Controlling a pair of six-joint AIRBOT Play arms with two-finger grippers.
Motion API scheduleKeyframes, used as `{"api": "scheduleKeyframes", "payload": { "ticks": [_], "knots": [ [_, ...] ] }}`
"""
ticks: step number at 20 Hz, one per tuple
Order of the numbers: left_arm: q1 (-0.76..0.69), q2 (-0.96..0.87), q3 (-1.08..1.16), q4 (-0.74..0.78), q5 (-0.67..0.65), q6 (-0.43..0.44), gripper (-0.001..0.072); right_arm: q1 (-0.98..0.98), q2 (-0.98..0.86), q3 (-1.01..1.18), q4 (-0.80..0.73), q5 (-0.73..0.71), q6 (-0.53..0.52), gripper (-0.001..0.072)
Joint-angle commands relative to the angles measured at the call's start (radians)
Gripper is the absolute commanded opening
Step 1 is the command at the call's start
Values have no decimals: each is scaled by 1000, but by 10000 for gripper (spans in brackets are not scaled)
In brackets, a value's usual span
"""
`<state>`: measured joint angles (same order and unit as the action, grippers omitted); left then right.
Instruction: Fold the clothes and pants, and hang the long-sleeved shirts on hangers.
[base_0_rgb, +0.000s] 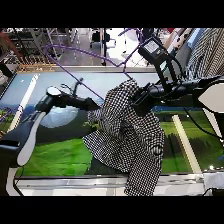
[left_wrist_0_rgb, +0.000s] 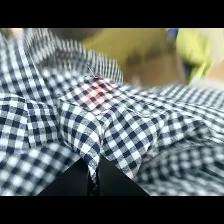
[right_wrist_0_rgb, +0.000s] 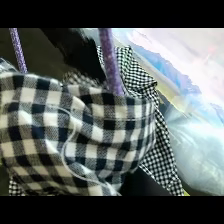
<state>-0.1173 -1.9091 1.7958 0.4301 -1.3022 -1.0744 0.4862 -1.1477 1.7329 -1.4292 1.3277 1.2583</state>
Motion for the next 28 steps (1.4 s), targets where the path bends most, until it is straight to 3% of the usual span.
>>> {"api": "scheduleKeyframes", "payload": {
  "ticks": [1, 7, 11, 14, 18, 25, 28],
  "knots": [
    [132, 42, 1, -167, 2, 61, 13, 0, 1, 0, -100, 8, 66, 23],
    [306, 98, 1, -367, -2, 98, 13, 0, -50, -2, -174, 183, 49, 22],
    [310, 111, 1, -375, -37, 100, 13, 0, -95, -19, -227, 175, 29, 22],
    [310, 111, 1, -375, -39, 99, 13, 0, -121, -30, -228, 175, -64, 22],
    [310, 111, 1, -375, -23, 99, 13, 0, -147, -30, -257, 177, -95, 22],
    [314, 111, 1, -371, 38, 99, 13, 0, -150, -30, -276, 258, -276, 21],
    [314, 111, 1, -370, 56, 99, 14, 0, -145, -30, -303, 232, -280, 21]
  ]
}}
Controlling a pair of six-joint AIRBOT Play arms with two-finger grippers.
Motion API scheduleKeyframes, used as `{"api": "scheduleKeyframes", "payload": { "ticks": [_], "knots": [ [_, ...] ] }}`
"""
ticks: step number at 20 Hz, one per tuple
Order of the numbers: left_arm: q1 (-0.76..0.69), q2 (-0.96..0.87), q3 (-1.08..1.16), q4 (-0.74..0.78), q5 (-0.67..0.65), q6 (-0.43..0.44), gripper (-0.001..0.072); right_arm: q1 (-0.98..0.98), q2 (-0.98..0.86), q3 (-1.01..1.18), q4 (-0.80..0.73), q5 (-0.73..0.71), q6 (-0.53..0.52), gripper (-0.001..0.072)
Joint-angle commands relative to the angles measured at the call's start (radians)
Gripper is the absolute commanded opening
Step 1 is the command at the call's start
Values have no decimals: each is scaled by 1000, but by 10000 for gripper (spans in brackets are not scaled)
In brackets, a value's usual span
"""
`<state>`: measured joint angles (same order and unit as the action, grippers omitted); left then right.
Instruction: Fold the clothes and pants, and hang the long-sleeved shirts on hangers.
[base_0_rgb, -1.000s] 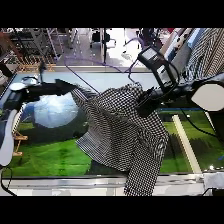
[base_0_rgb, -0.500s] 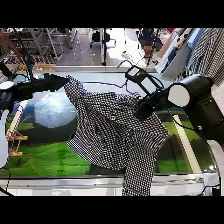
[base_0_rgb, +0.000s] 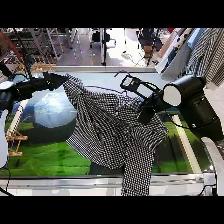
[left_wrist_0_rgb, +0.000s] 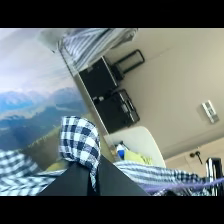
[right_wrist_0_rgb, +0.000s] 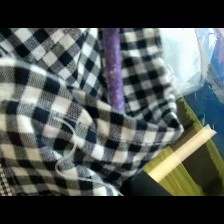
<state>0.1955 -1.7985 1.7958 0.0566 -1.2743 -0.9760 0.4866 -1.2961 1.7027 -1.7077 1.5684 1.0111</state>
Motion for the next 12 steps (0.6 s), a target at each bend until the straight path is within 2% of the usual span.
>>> {"api": "scheduleKeyframes", "payload": {
  "ticks": [1, 3, 4, 9, 12],
  "knots": [
    [0, 1, 1, 12, 29, 0, 14, -1, 10, 0, -23, -58, -33, 21],
    [0, 0, 1, 48, 29, 0, 18, -1, 23, 1, -7, -149, -32, 21],
    [0, 0, 1, 50, 29, 0, 27, 0, 23, 1, -7, -149, -33, 21],
    [5, 2, 1, -65, 26, 3, 27, -1, -31, 1, -29, 54, -45, 21],
    [6, 5, 1, -80, -21, 23, 27, -1, -91, -6, -73, 53, 19, 22]
  ]
}}
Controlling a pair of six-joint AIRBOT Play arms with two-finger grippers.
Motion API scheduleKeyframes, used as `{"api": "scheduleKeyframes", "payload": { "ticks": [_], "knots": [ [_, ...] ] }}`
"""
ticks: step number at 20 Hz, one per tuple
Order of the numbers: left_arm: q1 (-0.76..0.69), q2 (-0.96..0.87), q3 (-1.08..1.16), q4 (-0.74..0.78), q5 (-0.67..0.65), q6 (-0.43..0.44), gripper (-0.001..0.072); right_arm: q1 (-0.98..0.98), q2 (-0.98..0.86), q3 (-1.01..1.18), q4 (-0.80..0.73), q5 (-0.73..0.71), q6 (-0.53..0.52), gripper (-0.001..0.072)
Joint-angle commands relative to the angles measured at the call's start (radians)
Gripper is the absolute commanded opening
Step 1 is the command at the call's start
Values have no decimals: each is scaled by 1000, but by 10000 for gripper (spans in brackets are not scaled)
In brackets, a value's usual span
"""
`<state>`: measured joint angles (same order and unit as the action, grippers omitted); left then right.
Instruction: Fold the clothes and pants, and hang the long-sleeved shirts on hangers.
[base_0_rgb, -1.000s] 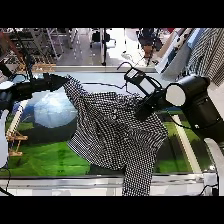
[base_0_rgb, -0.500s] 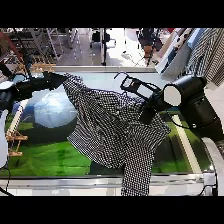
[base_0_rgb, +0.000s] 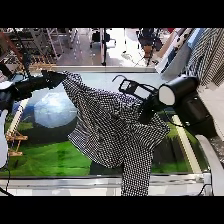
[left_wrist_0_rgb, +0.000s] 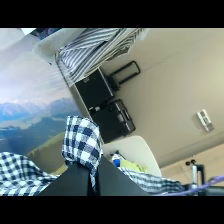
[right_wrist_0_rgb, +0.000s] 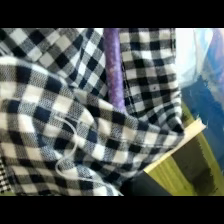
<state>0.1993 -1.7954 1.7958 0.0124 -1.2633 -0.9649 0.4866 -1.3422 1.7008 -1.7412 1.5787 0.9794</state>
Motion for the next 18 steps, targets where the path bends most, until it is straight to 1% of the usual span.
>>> {"api": "scheduleKeyframes", "payload": {
  "ticks": [1, 2, 3, 4, 6, 7, 8, 9, 10, 12, 15, 16, 18],
  "knots": [
    [2, 2, 1, -36, -66, 13, 27, -1, -70, -5, -68, 22, 148, 22],
    [2, 2, 1, -36, -101, 14, 28, -5, -97, -5, -94, -6, 272, 22],
    [2, 2, 1, -37, -148, 32, 28, -16, -122, -4, -108, -53, 433, 22],
    [-1, 2, 1, -36, -199, 51, 28, -35, -143, -4, -108, -109, 559, 22],
    [-16, 2, 1, -35, -319, 57, 28, -85, -163, -4, -108, -256, 755, 22],
    [-29, 2, 1, -30, -373, 57, 42, -106, -159, -2, -103, -318, 817, 22],
    [-47, 2, 1, -12, -417, 56, 215, -119, -151, 4, -90, -348, 827, 22],
    [-68, 2, 1, 19, -436, 53, 357, -120, -140, 19, -81, -337, 823, 22],
    [-92, 2, 1, 59, -441, 52, 422, -119, -125, 34, -74, -315, 805, 23],
    [-147, -1, 1, 118, -438, 45, 429, -111, -74, 52, 0, -277, 740, 23],
    [-212, -1, 1, 130, -432, -34, 425, -111, 36, 54, 194, -274, 673, 24],
    [-229, 1, 1, 130, -432, -47, 423, -111, 69, 60, 239, -282, 648, 24],
    [-253, 5, 1, 130, -432, -69, 410, -111, 124, 86, 304, -356, 620, 24]
  ]
}}
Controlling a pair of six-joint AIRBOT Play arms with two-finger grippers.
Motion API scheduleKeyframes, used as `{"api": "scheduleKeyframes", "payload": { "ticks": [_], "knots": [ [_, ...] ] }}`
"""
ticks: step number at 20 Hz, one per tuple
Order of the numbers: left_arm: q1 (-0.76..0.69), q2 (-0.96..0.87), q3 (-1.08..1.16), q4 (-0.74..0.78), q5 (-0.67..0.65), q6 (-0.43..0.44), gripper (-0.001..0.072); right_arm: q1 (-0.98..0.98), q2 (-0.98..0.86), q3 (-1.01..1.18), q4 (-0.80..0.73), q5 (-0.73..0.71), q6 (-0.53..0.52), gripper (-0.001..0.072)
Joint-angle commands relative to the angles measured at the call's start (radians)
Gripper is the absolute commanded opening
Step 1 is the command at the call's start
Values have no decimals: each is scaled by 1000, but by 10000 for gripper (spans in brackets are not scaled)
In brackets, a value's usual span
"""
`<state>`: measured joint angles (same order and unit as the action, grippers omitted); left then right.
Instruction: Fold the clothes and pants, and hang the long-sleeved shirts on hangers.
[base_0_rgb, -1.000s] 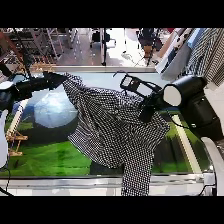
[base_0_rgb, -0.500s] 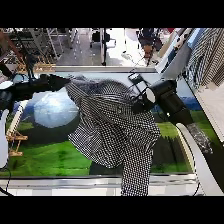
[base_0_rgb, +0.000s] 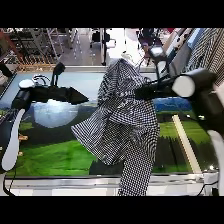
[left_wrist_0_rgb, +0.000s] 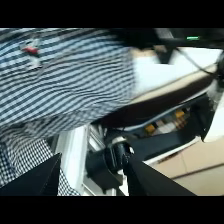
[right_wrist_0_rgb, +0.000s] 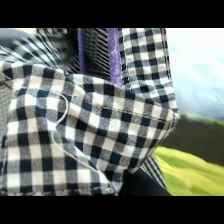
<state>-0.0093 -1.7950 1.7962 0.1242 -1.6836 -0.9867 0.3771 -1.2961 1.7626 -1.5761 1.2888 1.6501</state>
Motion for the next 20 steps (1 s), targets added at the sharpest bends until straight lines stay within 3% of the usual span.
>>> {"api": "scheduleKeyframes", "payload": {
  "ticks": [1, 4, 6, 8, 10, 13, 15, 20],
  "knots": [
    [-55, 7, 1, 18, -11, -56, 402, -1, 97, 45, 145, -125, -69, 24],
    [-72, 24, 1, 19, -11, -73, 298, -3, 117, 88, 66, -359, -33, 24],
    [-77, 42, 0, 19, -11, -73, 221, -14, 116, 90, -68, -477, 134, 23],
    [-78, 63, 0, 35, -31, -72, 15, -71, 116, 90, -218, -442, 300, 23],
    [-78, 84, 0, 91, -79, -73, 14, -168, 118, 90, -374, -292, 397, 23],
    [-78, 117, 0, 245, -112, -72, 14, -348, 131, 97, -571, 77, 314, 23],
    [-78, 129, 0, 274, -113, -72, 14, -497, 151, 97, -690, 213, 208, 23],
    [-78, 138, 0, 273, -166, -27, 14, -1004, 189, 182, -755, 225, 161, 22]
  ]
}}
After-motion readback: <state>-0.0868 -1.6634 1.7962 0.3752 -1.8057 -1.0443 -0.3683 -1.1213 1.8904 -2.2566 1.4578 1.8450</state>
